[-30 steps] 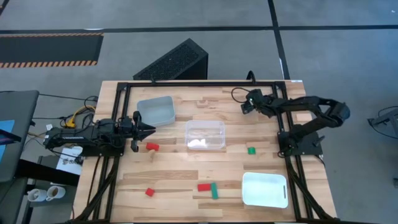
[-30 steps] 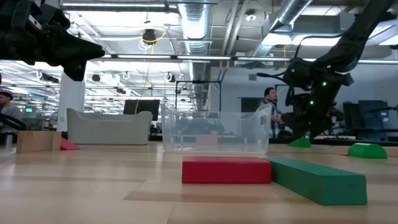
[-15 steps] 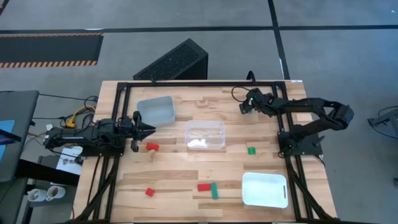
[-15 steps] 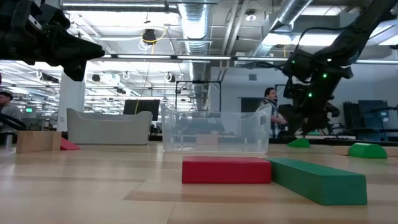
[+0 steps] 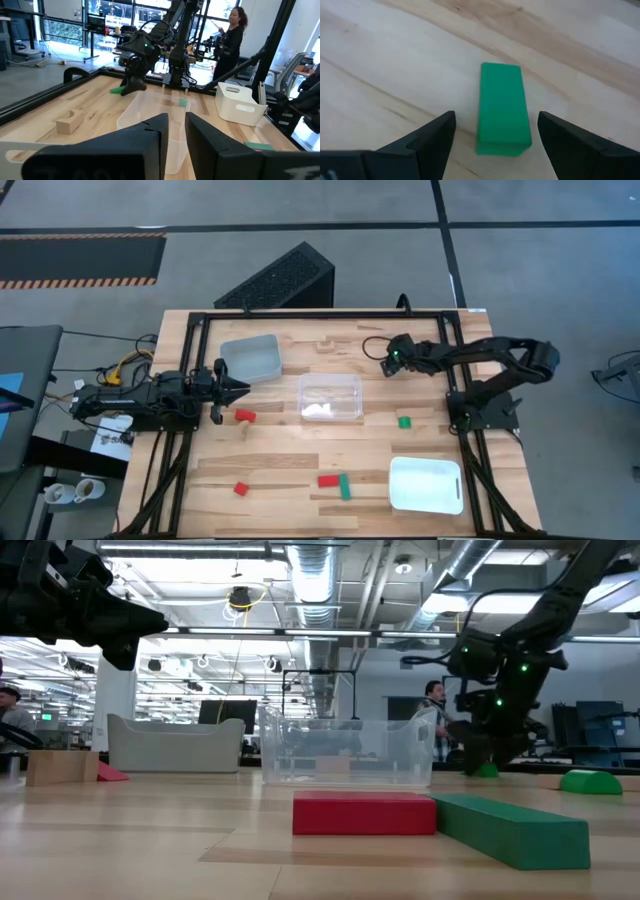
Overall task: Sort & place blocks by color
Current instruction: Put the top right green block into the transparent bin, then put the left brown block into the gray bin
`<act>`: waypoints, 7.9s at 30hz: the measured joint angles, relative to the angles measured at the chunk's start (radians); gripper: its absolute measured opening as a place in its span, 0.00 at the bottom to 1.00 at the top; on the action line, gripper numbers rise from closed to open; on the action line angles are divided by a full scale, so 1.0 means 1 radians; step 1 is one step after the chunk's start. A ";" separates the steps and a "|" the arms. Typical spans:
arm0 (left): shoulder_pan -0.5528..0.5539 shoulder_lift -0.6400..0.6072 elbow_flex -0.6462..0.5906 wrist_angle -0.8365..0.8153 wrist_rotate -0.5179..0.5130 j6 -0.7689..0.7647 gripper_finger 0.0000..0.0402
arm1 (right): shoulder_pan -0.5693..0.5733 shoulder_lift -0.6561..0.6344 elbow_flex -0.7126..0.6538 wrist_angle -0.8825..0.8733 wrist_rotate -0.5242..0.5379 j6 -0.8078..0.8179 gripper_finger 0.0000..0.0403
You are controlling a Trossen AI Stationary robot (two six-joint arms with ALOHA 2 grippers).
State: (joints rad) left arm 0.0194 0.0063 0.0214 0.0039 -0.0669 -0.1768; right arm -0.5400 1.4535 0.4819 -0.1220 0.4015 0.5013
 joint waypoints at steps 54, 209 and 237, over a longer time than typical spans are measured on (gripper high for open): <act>0.000 0.000 0.000 0.000 0.000 0.000 0.13 | 0.598 -0.196 -0.002 0.710 0.041 -0.337 0.39; -0.265 0.510 0.173 0.294 -0.183 -0.129 0.13 | 0.748 0.171 0.536 0.252 -0.053 -0.382 0.30; -0.305 0.864 0.451 -0.419 -0.145 -0.405 0.13 | 0.762 0.171 0.536 0.245 -0.058 -0.374 0.30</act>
State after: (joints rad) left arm -0.2855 0.8703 0.4726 -0.4149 -0.2115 -0.5815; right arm 0.2221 1.6245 1.0180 0.1234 0.3431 0.1269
